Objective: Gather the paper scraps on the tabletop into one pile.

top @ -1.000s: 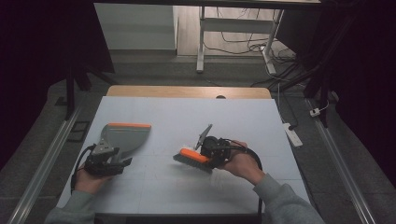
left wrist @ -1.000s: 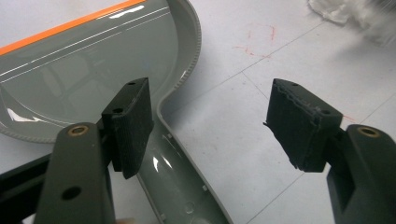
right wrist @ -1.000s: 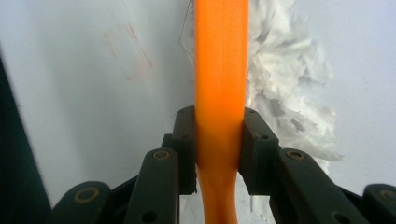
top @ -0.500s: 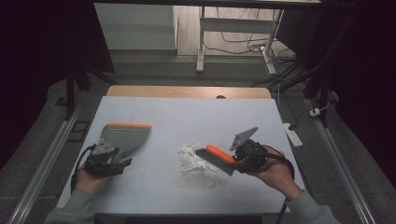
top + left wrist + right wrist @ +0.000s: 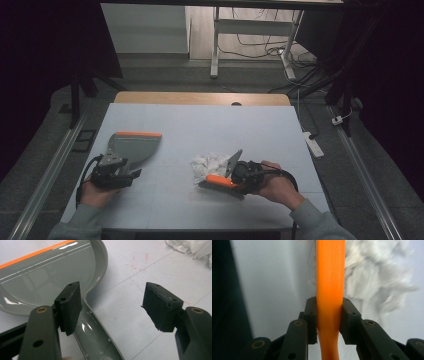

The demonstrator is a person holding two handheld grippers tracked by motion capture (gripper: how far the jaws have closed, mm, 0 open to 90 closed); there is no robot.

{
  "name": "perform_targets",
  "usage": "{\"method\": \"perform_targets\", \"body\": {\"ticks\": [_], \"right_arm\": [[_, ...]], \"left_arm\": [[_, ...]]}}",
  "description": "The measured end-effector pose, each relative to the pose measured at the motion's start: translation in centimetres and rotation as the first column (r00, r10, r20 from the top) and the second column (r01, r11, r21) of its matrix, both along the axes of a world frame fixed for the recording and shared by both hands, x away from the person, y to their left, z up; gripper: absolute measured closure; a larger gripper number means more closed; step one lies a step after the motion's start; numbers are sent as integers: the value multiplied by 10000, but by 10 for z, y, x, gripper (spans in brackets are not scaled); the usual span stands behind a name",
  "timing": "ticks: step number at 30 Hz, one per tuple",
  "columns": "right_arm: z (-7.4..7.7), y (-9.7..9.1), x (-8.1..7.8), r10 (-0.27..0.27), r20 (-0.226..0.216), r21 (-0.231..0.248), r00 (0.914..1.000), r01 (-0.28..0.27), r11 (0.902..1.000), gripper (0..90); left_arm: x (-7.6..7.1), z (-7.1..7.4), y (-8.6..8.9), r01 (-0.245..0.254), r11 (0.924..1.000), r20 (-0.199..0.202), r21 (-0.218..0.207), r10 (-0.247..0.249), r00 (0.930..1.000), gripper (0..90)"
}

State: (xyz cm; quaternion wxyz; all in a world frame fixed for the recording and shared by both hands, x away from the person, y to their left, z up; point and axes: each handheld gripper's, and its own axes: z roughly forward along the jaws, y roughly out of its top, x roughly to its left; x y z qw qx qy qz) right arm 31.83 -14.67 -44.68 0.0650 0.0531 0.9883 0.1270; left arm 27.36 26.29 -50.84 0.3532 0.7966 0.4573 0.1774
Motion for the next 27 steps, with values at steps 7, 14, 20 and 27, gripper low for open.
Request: {"method": "perform_targets", "body": {"ticks": [7, 14, 20, 27], "right_arm": [[5, 7, 13, -444, 865, 594, 9953, 393, 9975, 705], [42, -25, 2, -2098, 971, 2832, 9729, 1751, 9429, 705], [39, -57, 12, -3839, 597, 3111, 9214, 3483, 8843, 704], [17, -82, 31, -5951, -249, 2389, 8033, 5828, 7767, 705]], "left_arm": [[0, 0, 0, -10, 10000, 6, -49, 10, 10000, 322], [0, 0, -1, 10, 10000, -9, 23, -10, 10000, 322], [0, 0, 0, -8, 10000, -7, -3, 8, 10000, 323], [0, 0, 0, -1, 10000, -9, -14, 1, 10000, 323]]}}
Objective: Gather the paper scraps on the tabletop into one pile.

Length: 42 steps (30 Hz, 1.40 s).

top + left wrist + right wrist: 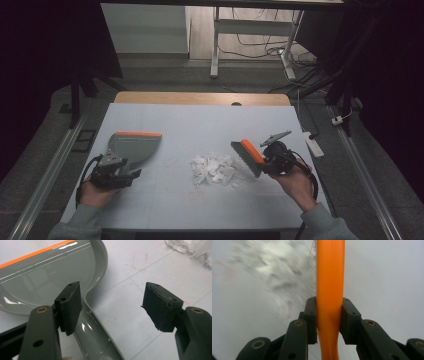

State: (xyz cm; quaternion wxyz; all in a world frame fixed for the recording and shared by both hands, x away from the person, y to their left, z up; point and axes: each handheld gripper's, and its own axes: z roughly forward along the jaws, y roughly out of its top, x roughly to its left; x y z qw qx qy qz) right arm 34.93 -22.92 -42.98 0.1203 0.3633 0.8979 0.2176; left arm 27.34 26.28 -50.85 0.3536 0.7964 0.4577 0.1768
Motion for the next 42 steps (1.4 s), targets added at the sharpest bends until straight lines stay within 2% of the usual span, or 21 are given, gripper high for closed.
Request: {"method": "perform_targets", "body": {"ticks": [3, 4, 5, 10, 13, 15, 17, 20, 24, 27, 34, 40, 42], "right_arm": [[-15, -2, 5, -502, -592, -289, 9970, 485, 9984, 705], [-15, -2, 5, -583, -463, -167, 9972, 576, 9982, 705], [-15, -1, 7, -635, -598, -49, 9962, 633, 9980, 705], [-20, 20, 11, -242, -771, 434, 9967, 276, 9987, 705], [-22, 37, 13, 68, -566, 502, 9984, -40, 9987, 705], [-20, 43, 14, 189, -443, 821, 9988, -152, 9965, 705], [-15, 43, 14, 170, -140, 1123, 9998, -153, 9936, 705], [-3, 36, 10, 18, 342, 1393, 9994, -66, 9902, 705], [10, 21, 2, -195, 714, 1779, 9973, 65, 9840, 705], [13, 13, -3, -230, 877, 1911, 9959, 59, 9815, 705], [2, -4, -8, -279, 980, 2004, 9948, 77, 9797, 705], [-10, -21, -12, -237, 1253, 1786, 9918, 10, 9839, 706], [-13, -29, -13, -361, 1237, 1906, 9917, 120, 9816, 705]], "left_arm": [[0, 0, 0, 15, 10000, -16, -7, -15, 10000, 323], [0, 0, -1, 11, 10000, -24, 16, -11, 10000, 322], [0, 0, -1, 20, 10000, -7, 34, -20, 10000, 322], [0, 0, -1, 21, 10000, -3, 40, -21, 10000, 323], [0, 0, -1, 30, 10000, -7, 50, -30, 10000, 323], [0, 0, -1, 20, 10000, -2, 39, -20, 10000, 323], [0, 0, -1, 21, 10000, 1, 39, -21, 10000, 323], [0, 0, -1, 20, 10000, 36, 27, -20, 10000, 323], [0, 1, -2, 30, 10000, 57, 21, -31, 10000, 324], [-1, 1, -3, 44, 10000, 52, 41, -44, 10000, 324], [-2, 3, -6, 74, 10000, 123, 14, -74, 9999, 324], [-3, 4, -10, 202, 9998, 186, 63, -203, 9996, 323], [-3, 4, -11, 235, 9997, 207, 59, -237, 9995, 323]]}}
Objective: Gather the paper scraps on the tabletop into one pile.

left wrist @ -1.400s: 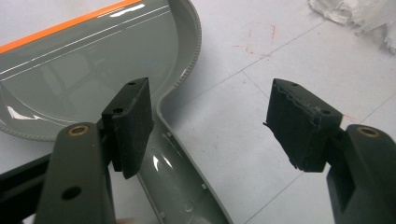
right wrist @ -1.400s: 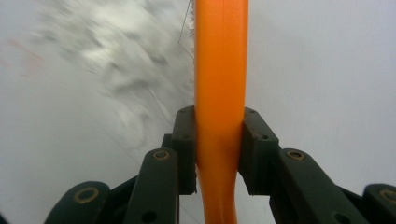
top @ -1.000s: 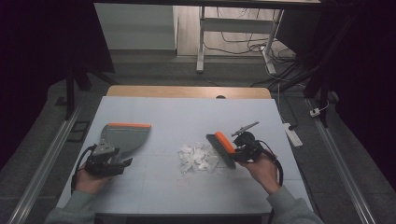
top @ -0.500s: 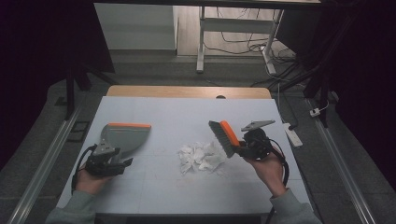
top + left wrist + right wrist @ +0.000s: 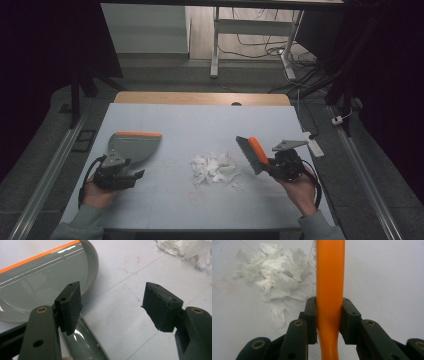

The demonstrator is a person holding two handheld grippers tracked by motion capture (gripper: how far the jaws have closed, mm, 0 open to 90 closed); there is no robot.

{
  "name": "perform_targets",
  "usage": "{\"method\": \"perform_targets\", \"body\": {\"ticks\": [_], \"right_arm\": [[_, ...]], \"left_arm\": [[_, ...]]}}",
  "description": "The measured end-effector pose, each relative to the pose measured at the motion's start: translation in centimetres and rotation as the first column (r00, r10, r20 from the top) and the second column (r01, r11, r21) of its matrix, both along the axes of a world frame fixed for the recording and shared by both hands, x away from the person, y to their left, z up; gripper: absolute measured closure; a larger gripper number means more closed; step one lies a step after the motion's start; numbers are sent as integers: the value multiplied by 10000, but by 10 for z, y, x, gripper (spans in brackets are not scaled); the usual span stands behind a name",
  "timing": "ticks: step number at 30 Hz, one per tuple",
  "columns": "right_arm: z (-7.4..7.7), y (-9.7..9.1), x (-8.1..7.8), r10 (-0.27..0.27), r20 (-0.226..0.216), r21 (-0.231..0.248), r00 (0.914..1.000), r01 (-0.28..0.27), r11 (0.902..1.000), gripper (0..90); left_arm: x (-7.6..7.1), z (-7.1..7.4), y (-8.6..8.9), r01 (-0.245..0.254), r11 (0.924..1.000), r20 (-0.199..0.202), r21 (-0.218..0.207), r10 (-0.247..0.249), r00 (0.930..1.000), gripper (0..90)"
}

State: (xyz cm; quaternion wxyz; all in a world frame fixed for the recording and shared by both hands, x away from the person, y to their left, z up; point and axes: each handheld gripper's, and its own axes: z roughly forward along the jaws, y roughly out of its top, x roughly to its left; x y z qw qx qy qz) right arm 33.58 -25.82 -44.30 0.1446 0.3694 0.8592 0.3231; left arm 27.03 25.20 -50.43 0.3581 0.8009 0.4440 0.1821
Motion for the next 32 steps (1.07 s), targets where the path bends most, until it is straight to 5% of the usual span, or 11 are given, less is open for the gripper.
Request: {"method": "perform_targets", "body": {"ticks": [11, 32], "right_arm": [[-18, -35, -12, -112, 323, 194, 9994, 106, 9998, 705], [-20, -41, -13, 147, 557, 558, 9983, -178, 9983, 705]], "left_arm": [[-1, 1, -4, 97, 10000, 41, 5, -97, 9999, 322], [-1, 1, -5, 167, 9999, 59, -45, -167, 9998, 321]]}}
